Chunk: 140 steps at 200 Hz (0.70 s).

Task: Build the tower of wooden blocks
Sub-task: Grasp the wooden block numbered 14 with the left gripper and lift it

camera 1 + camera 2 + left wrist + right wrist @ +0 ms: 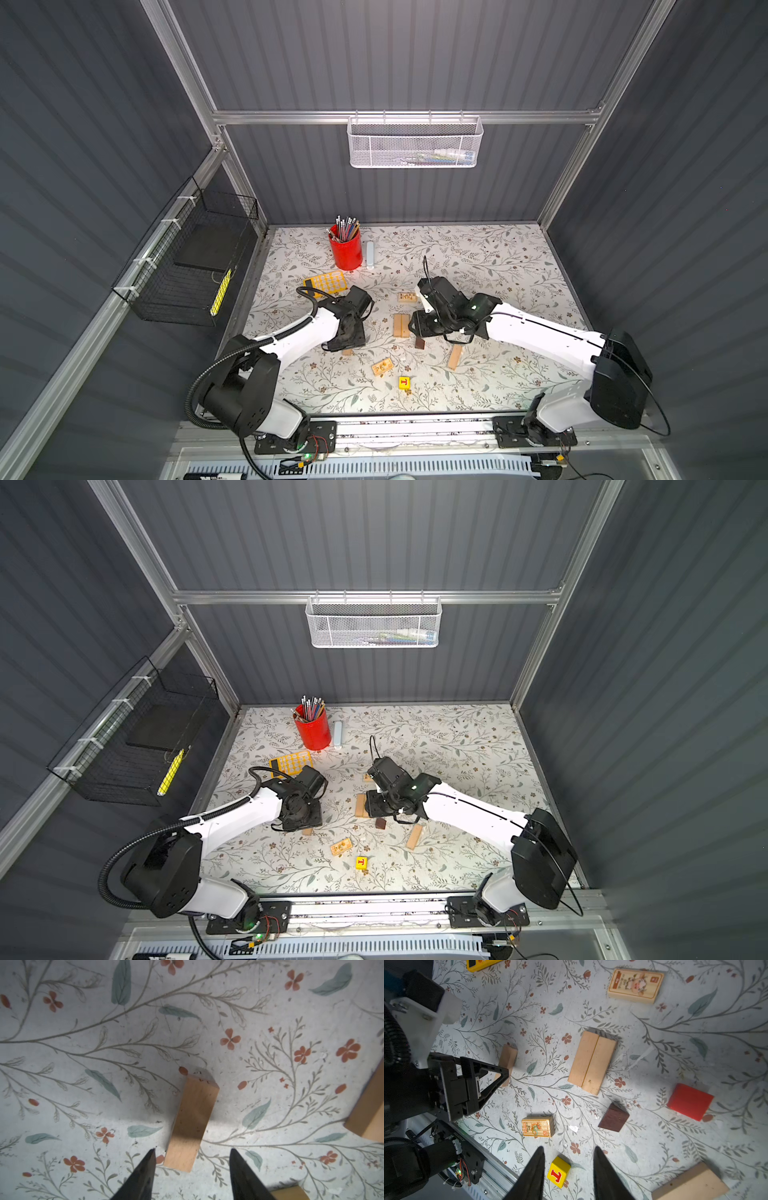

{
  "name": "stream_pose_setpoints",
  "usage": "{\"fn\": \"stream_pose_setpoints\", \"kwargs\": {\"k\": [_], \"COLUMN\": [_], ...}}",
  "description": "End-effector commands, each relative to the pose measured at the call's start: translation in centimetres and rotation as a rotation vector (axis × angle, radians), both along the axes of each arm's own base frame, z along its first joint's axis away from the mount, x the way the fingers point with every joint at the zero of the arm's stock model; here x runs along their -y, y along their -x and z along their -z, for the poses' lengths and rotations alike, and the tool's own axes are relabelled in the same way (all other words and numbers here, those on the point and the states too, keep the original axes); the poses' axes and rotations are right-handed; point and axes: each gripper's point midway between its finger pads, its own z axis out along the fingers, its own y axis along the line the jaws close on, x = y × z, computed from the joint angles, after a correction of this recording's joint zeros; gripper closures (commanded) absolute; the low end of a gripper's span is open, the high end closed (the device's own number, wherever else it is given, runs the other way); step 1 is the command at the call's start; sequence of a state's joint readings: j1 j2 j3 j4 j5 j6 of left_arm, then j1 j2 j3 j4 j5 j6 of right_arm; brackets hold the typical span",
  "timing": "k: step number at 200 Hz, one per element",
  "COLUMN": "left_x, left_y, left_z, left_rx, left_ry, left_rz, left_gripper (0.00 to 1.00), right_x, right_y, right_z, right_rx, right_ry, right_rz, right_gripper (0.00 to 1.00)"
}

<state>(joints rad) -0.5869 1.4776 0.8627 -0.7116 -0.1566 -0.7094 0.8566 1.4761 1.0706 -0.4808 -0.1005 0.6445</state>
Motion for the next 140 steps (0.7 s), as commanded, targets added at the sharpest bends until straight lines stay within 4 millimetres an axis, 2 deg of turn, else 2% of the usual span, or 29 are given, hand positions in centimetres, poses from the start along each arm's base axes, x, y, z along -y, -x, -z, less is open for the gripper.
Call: {"fn": "stream_pose_setpoints", "kwargs": {"k": [1,96,140], "left_x": [-0.4,-0.8,-0.9], "left_y": [0.5,0.6,0.7], "left_z": [1.1,3.1,3.2], "left_rx": [-0.043,-0.084,-0.084], "left_ry": [-0.011,-0.030,-0.030], "left_rz": [0.017,0.017,0.010], "left_gripper": [0.46,0.67,0.78], "right_x": [-0.1,0.2,0.6], "right_y": [0.0,-0.6,-0.6], "right_z": [0.2,0.9,1.0], "right_rx": [-0.005,-0.013,-0.022], "right_ry": [-0.020,-0.017,-0.028], "right_rz": [-0.004,-0.001,0.006], "right_gripper": [0.59,0.57,0.57]}}
